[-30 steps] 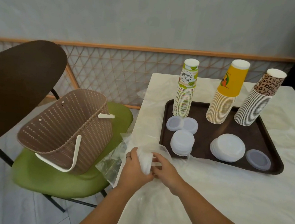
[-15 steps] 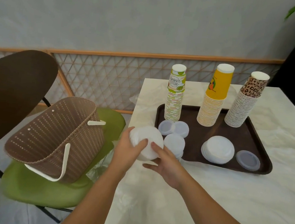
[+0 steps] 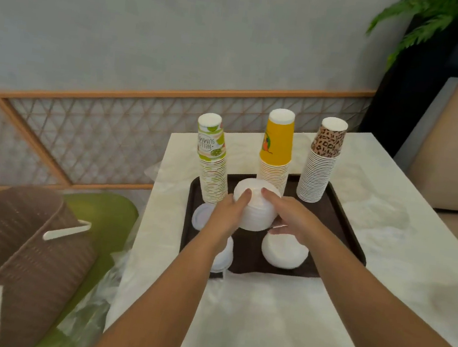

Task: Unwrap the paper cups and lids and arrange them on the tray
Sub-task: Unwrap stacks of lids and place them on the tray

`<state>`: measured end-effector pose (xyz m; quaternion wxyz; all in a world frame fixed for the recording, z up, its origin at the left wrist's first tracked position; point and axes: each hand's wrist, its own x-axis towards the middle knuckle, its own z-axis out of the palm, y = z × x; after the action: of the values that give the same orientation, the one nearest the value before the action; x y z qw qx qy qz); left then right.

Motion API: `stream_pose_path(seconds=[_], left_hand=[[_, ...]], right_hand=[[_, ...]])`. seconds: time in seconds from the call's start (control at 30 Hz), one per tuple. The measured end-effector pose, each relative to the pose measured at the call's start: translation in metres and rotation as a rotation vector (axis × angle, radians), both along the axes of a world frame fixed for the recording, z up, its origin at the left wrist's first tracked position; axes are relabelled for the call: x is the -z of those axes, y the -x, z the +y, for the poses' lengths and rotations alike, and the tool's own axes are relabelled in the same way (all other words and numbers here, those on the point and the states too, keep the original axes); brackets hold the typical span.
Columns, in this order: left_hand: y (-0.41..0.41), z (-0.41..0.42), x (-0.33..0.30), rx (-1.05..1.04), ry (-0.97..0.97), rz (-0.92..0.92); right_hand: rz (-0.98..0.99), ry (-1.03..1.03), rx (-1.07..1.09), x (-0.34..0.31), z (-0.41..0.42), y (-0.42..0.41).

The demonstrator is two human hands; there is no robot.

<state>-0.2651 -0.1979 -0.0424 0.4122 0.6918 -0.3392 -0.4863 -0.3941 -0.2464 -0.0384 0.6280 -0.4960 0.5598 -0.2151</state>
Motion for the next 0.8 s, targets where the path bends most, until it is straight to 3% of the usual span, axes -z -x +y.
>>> stream_pose_path(seconds=[0.27,0.8], left_hand=[[0.031,-0.069,0.032,-0.057,-0.187,0.152],[0.038,-0.094,0.067,-0.042,-0.154,0.028]], right_hand=[[0.279,0.002,0.033,0.044,-0.086,0.022],[0.165,0.011,-0.048,0.078,-0.104,0.026]])
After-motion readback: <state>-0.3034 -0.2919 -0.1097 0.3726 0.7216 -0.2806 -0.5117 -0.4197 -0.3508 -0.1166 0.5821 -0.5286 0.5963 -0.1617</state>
